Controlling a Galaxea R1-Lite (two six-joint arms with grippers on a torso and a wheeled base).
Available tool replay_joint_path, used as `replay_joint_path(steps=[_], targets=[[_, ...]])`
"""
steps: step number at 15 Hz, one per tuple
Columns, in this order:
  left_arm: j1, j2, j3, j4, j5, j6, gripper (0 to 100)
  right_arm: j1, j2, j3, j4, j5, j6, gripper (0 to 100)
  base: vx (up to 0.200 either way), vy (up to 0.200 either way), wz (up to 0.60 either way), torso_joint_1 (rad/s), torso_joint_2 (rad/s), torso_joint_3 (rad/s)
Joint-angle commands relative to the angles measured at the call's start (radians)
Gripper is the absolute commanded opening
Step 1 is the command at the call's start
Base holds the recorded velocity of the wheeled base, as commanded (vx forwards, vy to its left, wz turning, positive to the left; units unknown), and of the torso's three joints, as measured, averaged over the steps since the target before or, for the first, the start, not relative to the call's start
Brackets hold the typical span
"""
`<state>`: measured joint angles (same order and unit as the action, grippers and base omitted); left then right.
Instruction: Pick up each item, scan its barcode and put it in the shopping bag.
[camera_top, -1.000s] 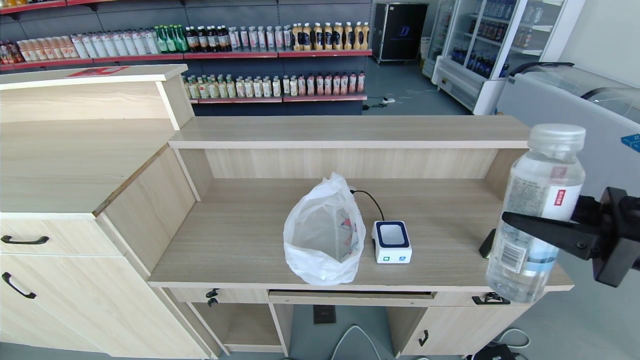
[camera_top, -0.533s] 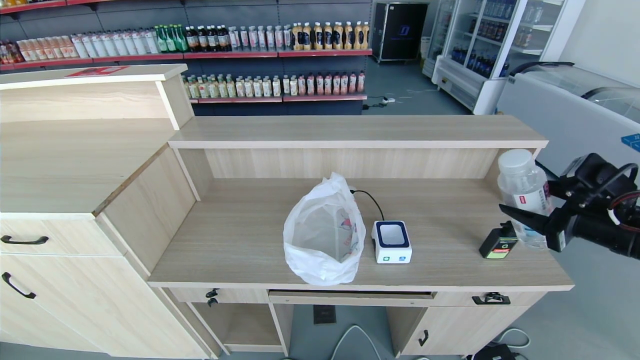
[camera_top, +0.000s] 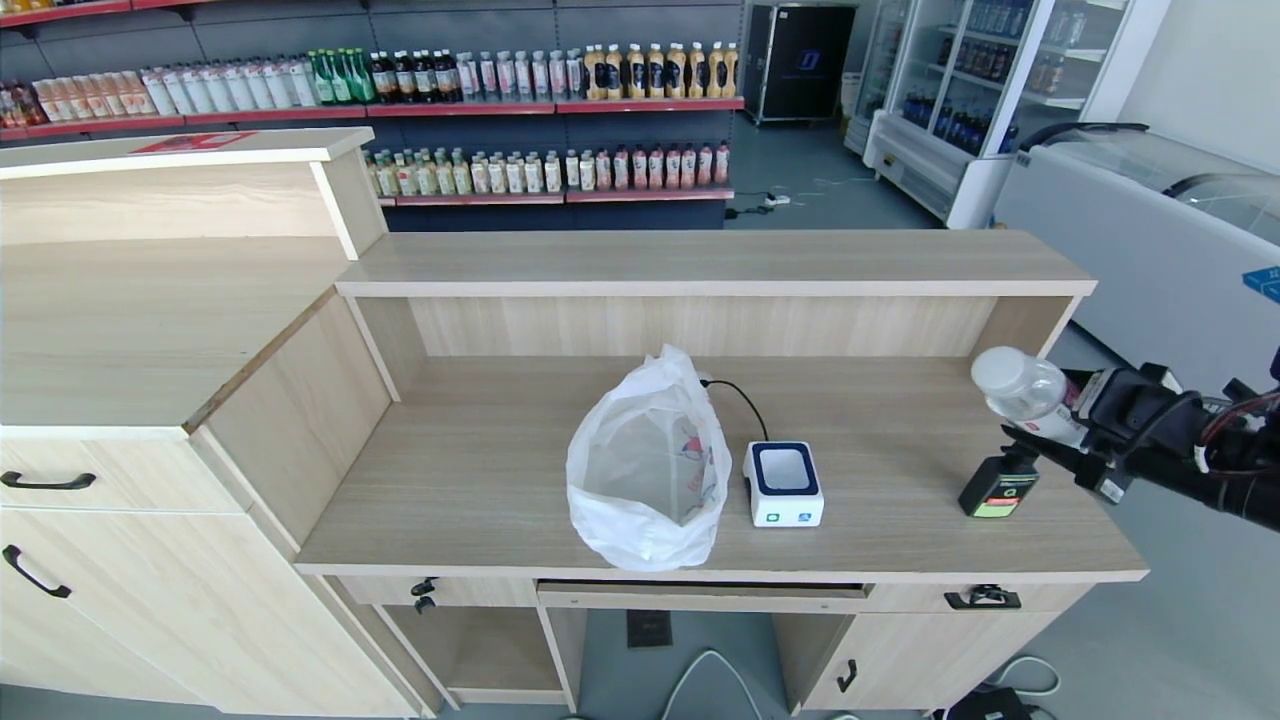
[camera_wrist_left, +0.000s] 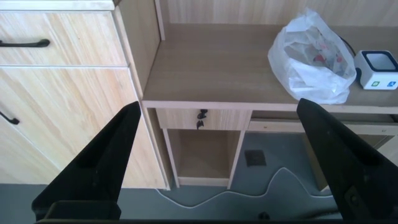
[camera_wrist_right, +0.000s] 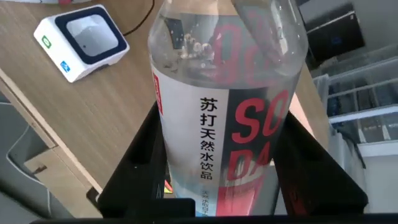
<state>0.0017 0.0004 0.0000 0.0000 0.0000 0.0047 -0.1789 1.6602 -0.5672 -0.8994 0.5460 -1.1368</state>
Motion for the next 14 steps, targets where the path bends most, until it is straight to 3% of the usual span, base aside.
replay_joint_path(steps=[1,6,11,14], targets=[[0.000,0.000,0.000,0.000,0.000,0.000,100,-0.005,0.013,-0.008,-0.032,0.038,-0.081,0,0.000,0.000,0.60,-0.002,0.00,0.002],[0.000,0.000,0.000,0.000,0.000,0.000,100,0.009,0.030,-0.011,-0.062,0.061,-0.093,0,0.000,0.000,0.60,0.001,0.00,0.003],[0.000,0.000,0.000,0.000,0.000,0.000,100,0.001,0.196,-0.076,-0.085,0.097,-0.089,0,0.000,0.000,0.00,0.000,0.00,0.000],[0.000,0.000,0.000,0.000,0.000,0.000,100,-0.005,0.306,-0.112,-0.153,0.198,-0.092,0,0.000,0.000,0.00,0.000,0.00,0.000]])
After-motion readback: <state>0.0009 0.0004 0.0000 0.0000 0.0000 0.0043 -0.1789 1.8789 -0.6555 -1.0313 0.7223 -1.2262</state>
